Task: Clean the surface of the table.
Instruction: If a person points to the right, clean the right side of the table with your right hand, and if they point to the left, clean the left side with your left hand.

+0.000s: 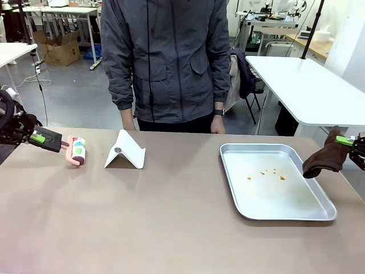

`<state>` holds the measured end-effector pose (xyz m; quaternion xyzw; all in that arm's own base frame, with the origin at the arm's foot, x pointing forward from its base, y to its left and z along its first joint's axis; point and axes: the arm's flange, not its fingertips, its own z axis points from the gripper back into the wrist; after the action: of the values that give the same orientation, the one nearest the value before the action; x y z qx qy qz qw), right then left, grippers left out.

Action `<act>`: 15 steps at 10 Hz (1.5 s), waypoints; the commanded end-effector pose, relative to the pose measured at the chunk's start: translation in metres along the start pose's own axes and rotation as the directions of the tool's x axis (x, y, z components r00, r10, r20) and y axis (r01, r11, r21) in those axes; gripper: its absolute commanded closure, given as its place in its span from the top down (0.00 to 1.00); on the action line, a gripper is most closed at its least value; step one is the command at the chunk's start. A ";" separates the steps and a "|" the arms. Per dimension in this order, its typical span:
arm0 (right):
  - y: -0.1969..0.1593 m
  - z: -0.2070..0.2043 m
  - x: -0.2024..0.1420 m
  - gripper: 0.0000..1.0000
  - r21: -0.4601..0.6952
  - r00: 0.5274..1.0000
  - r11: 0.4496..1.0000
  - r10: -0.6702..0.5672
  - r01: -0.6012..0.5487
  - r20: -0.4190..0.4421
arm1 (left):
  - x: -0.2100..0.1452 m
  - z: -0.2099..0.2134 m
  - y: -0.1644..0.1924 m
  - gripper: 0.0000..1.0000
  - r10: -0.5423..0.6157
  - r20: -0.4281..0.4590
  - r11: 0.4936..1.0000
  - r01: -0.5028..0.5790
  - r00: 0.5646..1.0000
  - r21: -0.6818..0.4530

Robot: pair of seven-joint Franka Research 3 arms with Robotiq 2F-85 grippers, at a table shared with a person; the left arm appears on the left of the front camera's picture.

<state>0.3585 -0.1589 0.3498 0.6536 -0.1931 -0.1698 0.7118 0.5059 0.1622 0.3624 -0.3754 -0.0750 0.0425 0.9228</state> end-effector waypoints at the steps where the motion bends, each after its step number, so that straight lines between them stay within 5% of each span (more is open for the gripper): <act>1: 0.006 0.000 -0.002 0.00 0.006 1.000 1.000 0.008 -0.008 -0.013 | -0.022 0.020 -0.013 0.18 -0.065 -0.009 0.982 0.062 0.998 -0.176; 4: 0.006 0.000 -0.002 0.00 0.006 1.000 1.000 0.008 -0.008 -0.013 | -0.068 0.090 -0.013 0.18 -0.178 0.059 0.851 0.184 0.982 -0.491; 7: 0.006 0.000 -0.002 0.00 0.006 1.000 1.000 0.008 -0.008 -0.013 | -0.134 0.132 0.029 0.18 -0.232 0.042 0.766 0.210 0.972 -0.607; 10: 0.006 0.000 -0.002 0.00 0.006 1.000 1.000 0.008 -0.008 -0.013 | -0.163 0.136 0.092 0.18 -0.204 0.007 0.690 0.149 0.979 -0.708; 12: 0.006 0.000 -0.002 0.00 0.006 1.000 1.000 0.008 -0.008 -0.013 | -0.164 0.125 0.114 0.18 -0.156 -0.033 0.704 0.088 0.987 -0.704; 13: 0.006 0.000 -0.002 0.00 0.006 1.000 1.000 0.008 -0.008 -0.013 | -0.174 0.100 0.086 0.18 -0.175 -0.001 0.712 0.126 0.985 -0.691; 15: 0.006 0.000 -0.002 0.00 0.006 1.000 1.000 0.008 -0.008 -0.013 | -0.174 0.100 0.086 0.18 -0.175 -0.001 0.712 0.126 0.985 -0.691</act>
<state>0.3584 -0.1583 0.3497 0.6540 -0.1925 -0.1695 0.7117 0.3203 0.2772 0.3462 -0.6860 -0.0797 -0.0712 0.7197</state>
